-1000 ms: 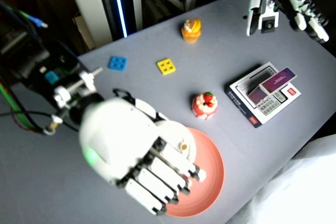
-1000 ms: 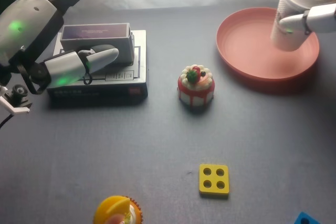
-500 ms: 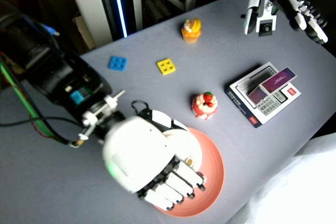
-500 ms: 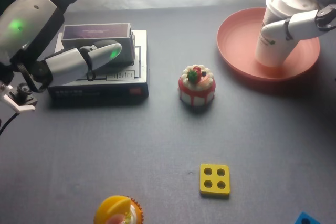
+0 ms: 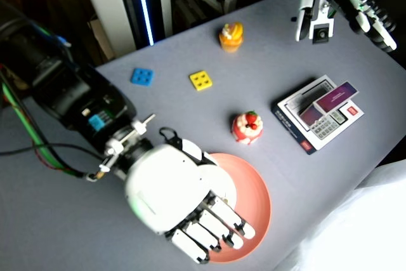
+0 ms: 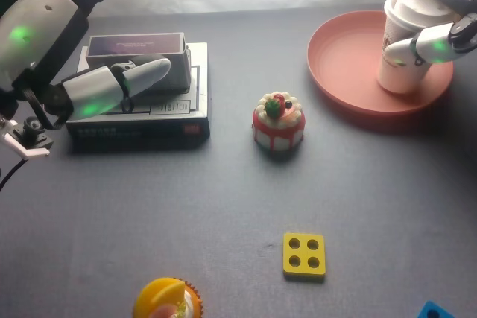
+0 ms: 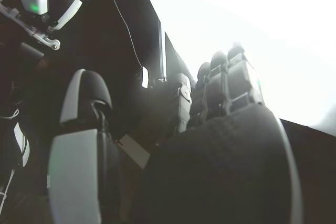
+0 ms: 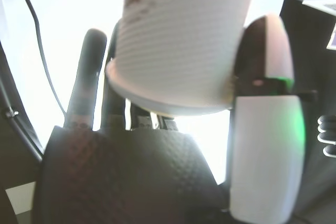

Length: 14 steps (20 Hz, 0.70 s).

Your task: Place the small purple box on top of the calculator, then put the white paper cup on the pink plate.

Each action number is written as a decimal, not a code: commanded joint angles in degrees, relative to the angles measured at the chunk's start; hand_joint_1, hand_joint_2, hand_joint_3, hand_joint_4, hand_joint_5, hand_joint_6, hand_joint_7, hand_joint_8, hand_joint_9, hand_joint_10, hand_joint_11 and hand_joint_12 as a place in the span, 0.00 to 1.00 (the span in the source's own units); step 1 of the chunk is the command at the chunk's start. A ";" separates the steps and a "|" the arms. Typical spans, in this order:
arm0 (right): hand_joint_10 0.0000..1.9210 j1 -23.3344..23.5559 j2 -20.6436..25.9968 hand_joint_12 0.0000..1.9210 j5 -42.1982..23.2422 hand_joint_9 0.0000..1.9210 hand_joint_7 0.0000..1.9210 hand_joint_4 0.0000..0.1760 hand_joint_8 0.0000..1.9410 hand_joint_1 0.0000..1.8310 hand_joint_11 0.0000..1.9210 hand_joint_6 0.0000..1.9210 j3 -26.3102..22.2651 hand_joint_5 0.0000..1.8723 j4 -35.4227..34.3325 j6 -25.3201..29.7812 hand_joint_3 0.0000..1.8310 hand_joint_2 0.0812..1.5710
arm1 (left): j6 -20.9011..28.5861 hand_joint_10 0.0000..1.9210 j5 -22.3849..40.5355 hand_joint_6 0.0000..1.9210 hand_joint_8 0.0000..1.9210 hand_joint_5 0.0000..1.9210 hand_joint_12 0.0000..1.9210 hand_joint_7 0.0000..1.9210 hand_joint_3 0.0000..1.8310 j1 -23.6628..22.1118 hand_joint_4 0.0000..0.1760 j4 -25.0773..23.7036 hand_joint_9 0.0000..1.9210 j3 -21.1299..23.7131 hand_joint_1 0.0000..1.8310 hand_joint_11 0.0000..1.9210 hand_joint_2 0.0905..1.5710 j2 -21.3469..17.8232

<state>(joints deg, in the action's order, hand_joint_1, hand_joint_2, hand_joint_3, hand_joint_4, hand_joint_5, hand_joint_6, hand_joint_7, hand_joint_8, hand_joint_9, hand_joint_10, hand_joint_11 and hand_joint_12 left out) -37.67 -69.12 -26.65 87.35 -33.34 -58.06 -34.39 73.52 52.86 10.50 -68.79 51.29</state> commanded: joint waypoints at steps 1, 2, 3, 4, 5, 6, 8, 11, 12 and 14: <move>0.18 0.82 0.12 0.40 -6.29 0.01 0.00 0.31 0.00 0.51 0.00 0.00 -0.13 0.00 0.96 0.11 0.00 0.64 | 0.44 0.00 7.58 0.00 0.00 0.06 0.00 0.00 0.00 -0.60 0.73 -0.21 0.00 -0.14 0.44 0.00 0.72 0.26; 0.04 0.83 0.14 0.11 -6.32 0.00 0.00 0.42 0.00 0.49 0.00 0.00 -0.49 0.00 1.58 0.10 0.00 0.62 | 0.53 0.00 7.66 0.00 0.00 0.06 0.00 0.00 0.00 -0.57 0.77 -0.20 0.00 -0.14 0.44 0.00 0.72 0.25; 0.01 0.99 0.17 0.02 -6.39 0.00 0.00 0.52 0.00 0.48 0.00 0.00 -0.89 0.00 2.28 0.10 0.00 0.61 | 0.62 0.00 7.68 0.00 0.00 0.06 0.00 0.00 0.00 -0.54 0.80 -0.14 0.00 -0.14 0.45 0.00 0.72 0.25; 0.01 1.20 0.20 0.00 -6.53 0.00 0.00 0.54 0.00 0.47 0.00 0.00 -1.37 0.00 3.05 0.09 0.00 0.60 | 0.69 0.00 7.72 0.00 0.00 0.06 0.00 0.00 0.00 -0.49 0.80 -0.02 0.00 -0.13 0.45 0.00 0.72 0.25; 0.01 1.26 0.21 0.00 -6.77 0.01 0.00 0.50 0.00 0.46 0.00 0.00 -1.73 0.00 3.42 0.09 0.00 0.60 | 0.70 0.00 7.76 0.00 0.00 0.06 0.00 0.00 0.00 -0.44 0.80 0.08 0.00 -0.12 0.44 0.00 0.72 0.25; 0.01 1.32 0.25 0.00 -7.01 0.02 0.00 0.48 0.00 0.45 0.00 0.00 -2.07 0.00 3.67 0.09 0.00 0.60 | 0.72 0.00 7.80 0.00 0.00 0.06 0.00 0.00 0.00 -0.40 0.72 0.13 0.00 -0.10 0.45 0.00 0.72 0.25; 0.01 1.33 0.89 0.00 -7.64 0.01 0.00 0.46 0.00 0.44 0.00 0.00 -3.05 0.00 4.26 0.08 0.00 0.58 | 0.75 0.00 7.91 0.00 0.00 0.06 0.00 0.00 0.00 -0.23 0.72 0.34 0.00 0.01 0.44 0.00 0.72 0.24; 0.00 1.46 1.58 0.00 -8.94 0.00 0.00 0.67 0.00 0.42 0.00 0.00 -4.83 0.00 5.41 0.04 0.00 0.55 | 0.75 0.00 7.99 0.00 0.00 0.06 0.00 0.00 0.00 0.07 0.67 0.59 0.00 0.11 0.44 0.00 0.72 0.24; 0.00 1.56 2.71 0.00 -9.72 0.00 0.00 0.80 0.00 0.42 0.00 0.00 -5.95 0.00 6.06 -0.03 0.00 0.54 | 0.75 0.00 7.99 0.00 0.00 0.06 0.00 0.00 0.00 0.23 0.75 0.76 0.00 0.17 0.43 0.00 0.71 0.20; 0.00 1.80 4.57 0.00 -11.13 0.00 0.00 0.87 0.00 0.40 0.00 0.00 -7.78 0.00 7.05 -0.13 0.00 0.53 | 0.75 0.00 8.08 0.00 0.00 0.06 0.00 0.00 0.00 0.66 0.72 1.00 0.00 0.36 0.45 0.00 0.71 0.02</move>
<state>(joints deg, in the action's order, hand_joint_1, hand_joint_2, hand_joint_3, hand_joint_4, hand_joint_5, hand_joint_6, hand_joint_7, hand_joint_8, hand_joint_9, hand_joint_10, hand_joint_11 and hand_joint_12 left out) -36.77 -64.47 -30.09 78.76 -26.28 -58.37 -33.95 74.37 54.33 11.68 -68.49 51.27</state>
